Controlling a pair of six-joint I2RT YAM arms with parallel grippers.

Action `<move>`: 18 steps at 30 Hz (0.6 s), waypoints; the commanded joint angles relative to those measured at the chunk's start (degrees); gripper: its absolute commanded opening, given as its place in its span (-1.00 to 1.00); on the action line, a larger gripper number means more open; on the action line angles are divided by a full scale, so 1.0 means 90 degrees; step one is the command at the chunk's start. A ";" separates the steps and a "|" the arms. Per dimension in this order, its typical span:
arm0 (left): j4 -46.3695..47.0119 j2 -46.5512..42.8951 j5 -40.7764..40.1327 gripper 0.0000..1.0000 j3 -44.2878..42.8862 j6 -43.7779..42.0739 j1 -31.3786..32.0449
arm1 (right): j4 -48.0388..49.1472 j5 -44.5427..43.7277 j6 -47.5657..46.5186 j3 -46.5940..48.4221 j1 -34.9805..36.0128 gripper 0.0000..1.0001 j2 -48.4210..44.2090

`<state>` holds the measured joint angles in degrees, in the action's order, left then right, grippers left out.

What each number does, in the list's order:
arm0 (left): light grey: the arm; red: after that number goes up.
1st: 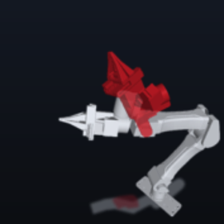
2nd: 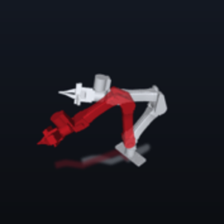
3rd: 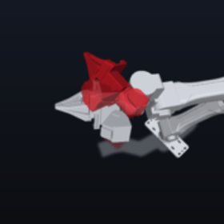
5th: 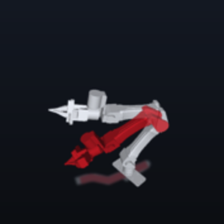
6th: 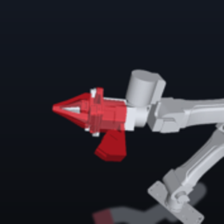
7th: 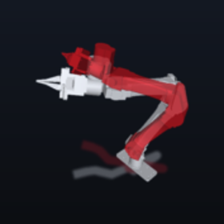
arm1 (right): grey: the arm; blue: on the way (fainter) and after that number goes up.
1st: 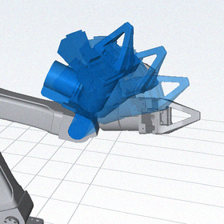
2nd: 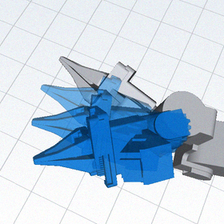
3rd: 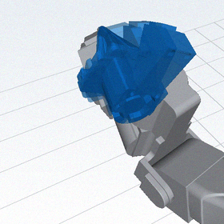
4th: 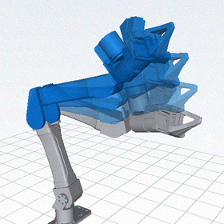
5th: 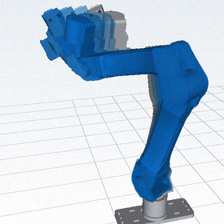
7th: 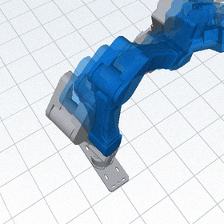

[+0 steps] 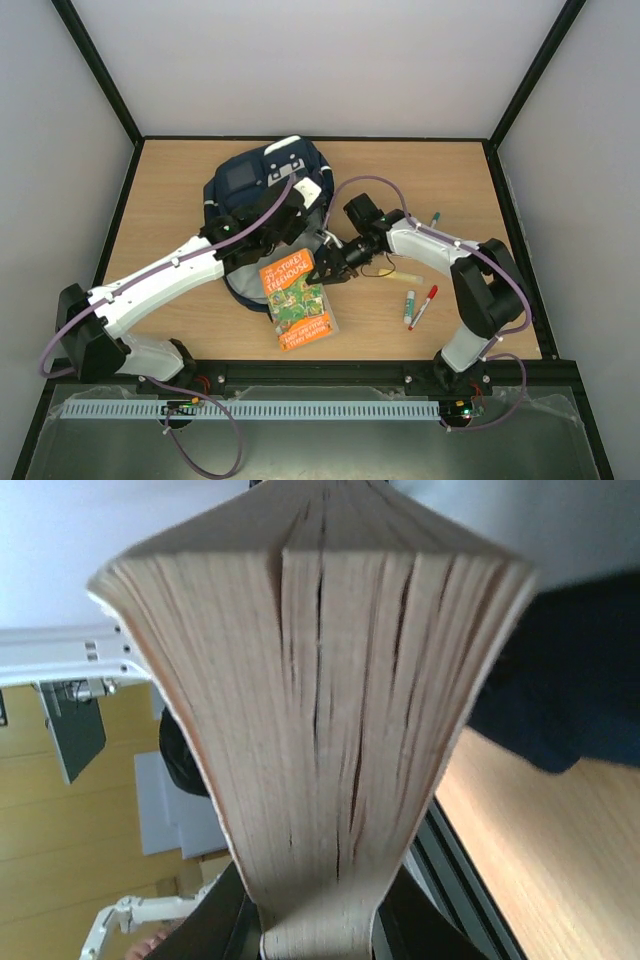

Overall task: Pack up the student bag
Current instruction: Place the book in the student bag.

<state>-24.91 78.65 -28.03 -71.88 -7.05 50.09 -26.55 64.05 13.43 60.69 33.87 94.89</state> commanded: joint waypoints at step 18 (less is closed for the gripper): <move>0.1252 -0.0729 0.0575 -0.95 0.0214 0.0311 -0.0167 | 0.3061 -0.1202 0.2308 0.0683 -0.0014 -0.98 0.0655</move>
<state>-22.94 76.14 -23.90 -69.28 -5.41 48.53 -5.87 55.13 31.53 65.19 33.78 101.08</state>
